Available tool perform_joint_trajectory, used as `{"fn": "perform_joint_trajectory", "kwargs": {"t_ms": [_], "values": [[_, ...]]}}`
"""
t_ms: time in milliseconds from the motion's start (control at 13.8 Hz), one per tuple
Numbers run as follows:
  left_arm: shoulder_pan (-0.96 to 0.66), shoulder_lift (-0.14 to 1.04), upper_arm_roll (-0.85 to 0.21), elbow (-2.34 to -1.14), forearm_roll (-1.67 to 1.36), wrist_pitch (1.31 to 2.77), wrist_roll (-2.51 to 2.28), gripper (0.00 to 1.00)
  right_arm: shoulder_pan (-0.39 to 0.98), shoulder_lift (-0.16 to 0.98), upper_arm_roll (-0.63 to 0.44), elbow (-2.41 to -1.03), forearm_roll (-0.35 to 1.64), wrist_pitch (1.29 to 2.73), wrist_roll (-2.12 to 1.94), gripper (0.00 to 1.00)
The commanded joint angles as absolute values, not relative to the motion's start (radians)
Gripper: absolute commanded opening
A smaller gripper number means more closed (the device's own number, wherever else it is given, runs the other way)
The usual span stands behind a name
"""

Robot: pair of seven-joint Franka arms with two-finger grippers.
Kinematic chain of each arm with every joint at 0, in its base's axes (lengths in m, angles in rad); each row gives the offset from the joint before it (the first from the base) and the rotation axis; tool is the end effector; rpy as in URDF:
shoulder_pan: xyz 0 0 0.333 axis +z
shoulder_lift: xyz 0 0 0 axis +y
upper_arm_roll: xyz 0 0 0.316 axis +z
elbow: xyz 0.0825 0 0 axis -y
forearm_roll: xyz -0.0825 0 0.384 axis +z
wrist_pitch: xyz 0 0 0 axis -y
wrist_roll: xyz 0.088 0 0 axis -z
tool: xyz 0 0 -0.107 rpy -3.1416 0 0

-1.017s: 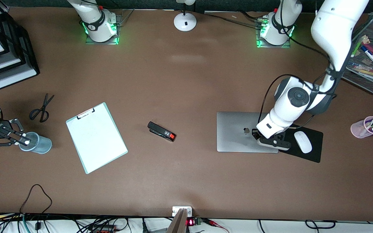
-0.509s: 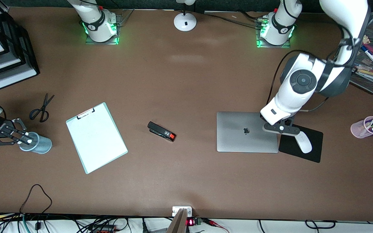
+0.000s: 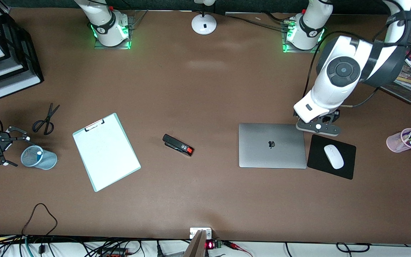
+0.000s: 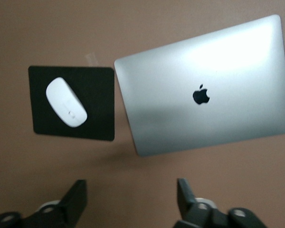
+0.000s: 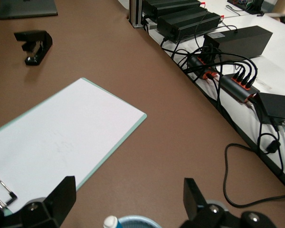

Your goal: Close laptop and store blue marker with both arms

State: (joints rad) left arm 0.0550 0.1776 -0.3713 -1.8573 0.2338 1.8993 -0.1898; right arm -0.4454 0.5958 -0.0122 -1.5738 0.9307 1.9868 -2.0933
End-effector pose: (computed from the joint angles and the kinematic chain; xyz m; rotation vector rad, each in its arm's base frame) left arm 0.5685 -0.1590 0.4209 -2.9451 0.3168 0.1168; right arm 0.6420 -0.2591 0.2992 -2.1580 -1.4098 -0.9792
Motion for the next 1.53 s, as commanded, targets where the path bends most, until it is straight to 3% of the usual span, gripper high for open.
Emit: {"fn": "perform_joint_trajectory", "kwargs": {"t_ms": [0, 509, 654, 799, 1090, 1308, 1453], "values": [[0.071, 0.155, -0.374, -1.725, 0.14, 1.713, -0.122, 1.0, -0.408, 0.51, -0.006, -1.577, 0.797, 1.967, -1.842, 1.0], [0.149, 0.16, -0.373, -1.424, 0.031, 1.448, -0.087, 1.0, -0.278, 0.376, -0.003, -1.588, 0.494, 1.965, -1.322, 1.0], [0.172, 0.153, -0.367, -1.401, 0.025, 1.419, -0.08, 1.0, -0.235, 0.35, -0.005, -1.591, 0.434, 1.933, -1.183, 1.0], [0.164, 0.126, -0.347, -1.411, 0.021, 1.414, -0.074, 1.0, -0.186, 0.316, -0.005, -1.591, 0.359, 1.91, -1.022, 1.0], [0.049, 0.08, -0.151, -1.474, 0.02, 1.445, -0.081, 1.0, -0.107, 0.276, -0.005, -1.591, 0.278, 1.835, -0.745, 1.0], [-0.001, -0.044, -0.051, -1.677, 0.02, 1.651, -0.078, 1.0, -0.046, 0.252, -0.003, -1.591, 0.215, 1.801, -0.524, 1.0], [-0.02, -0.086, -0.04, -1.749, 0.023, 1.681, -0.071, 1.0, 0.006, 0.227, -0.003, -1.591, 0.152, 1.761, -0.343, 1.0]]}}
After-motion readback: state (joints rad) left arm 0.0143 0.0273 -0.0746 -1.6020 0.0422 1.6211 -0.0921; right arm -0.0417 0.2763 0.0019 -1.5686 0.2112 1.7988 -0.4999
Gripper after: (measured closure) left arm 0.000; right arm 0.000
